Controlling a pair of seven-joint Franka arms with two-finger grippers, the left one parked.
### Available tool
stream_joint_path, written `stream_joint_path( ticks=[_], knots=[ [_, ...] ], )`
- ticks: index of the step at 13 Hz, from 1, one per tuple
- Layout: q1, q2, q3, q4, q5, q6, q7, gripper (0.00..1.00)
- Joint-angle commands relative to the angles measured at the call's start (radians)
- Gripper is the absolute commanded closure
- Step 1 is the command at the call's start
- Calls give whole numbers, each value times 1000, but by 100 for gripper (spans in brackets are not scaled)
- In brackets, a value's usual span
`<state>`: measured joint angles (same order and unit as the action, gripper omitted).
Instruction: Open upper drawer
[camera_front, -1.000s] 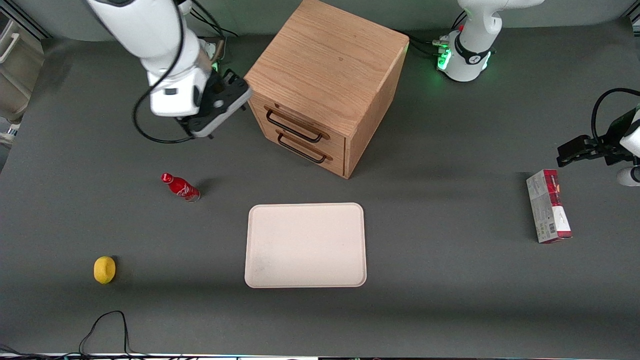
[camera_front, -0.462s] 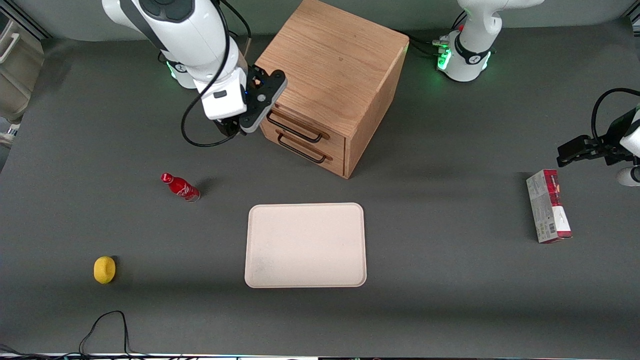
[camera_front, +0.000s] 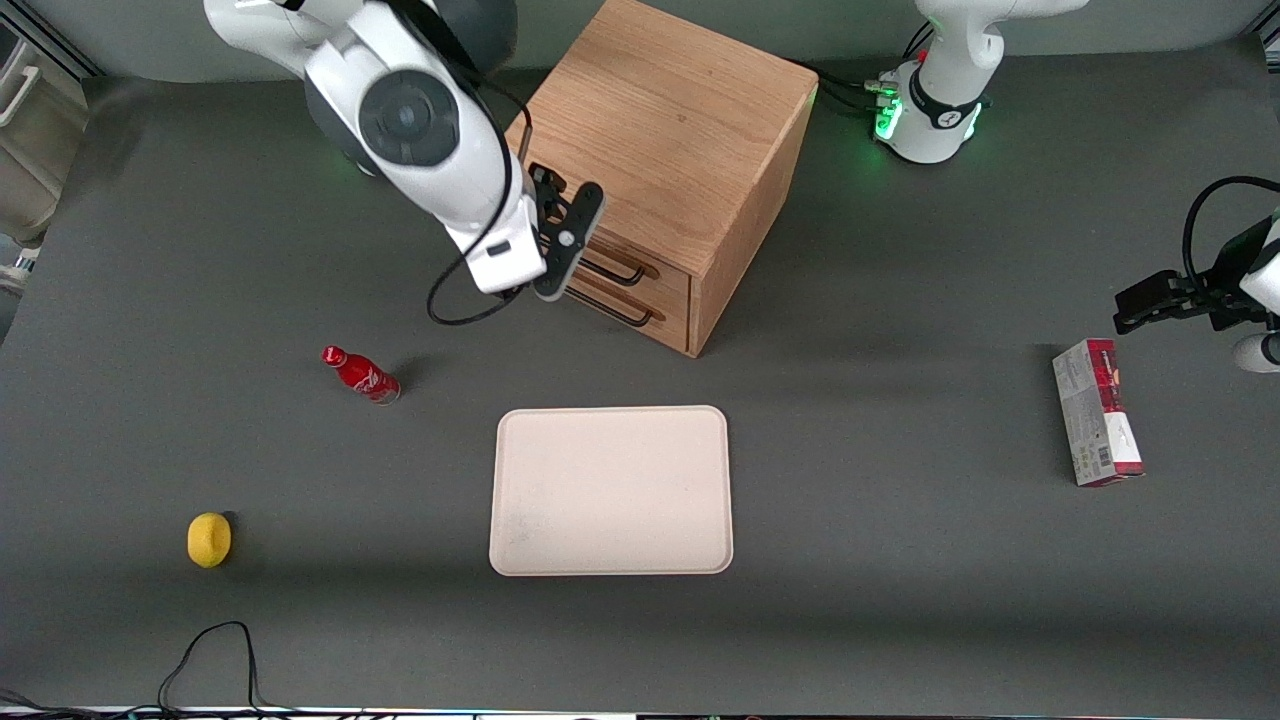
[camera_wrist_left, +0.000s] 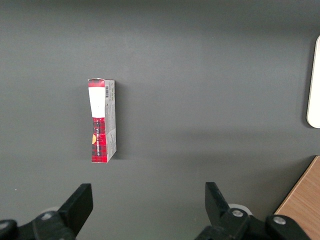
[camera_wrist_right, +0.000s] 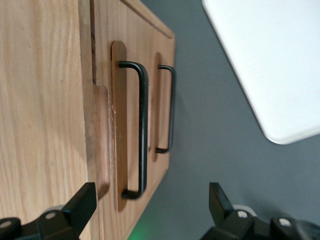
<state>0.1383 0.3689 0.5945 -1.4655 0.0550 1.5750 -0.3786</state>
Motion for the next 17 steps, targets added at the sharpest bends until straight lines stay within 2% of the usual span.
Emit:
stream_joint_path(
  ticks=[1, 14, 17],
  knots=[
    [0, 59, 4, 33, 34, 17, -48, 0],
    [4, 96, 2, -90, 20, 183, -49, 0],
    [4, 107, 2, -111, -1, 212, -48, 0]
  ],
)
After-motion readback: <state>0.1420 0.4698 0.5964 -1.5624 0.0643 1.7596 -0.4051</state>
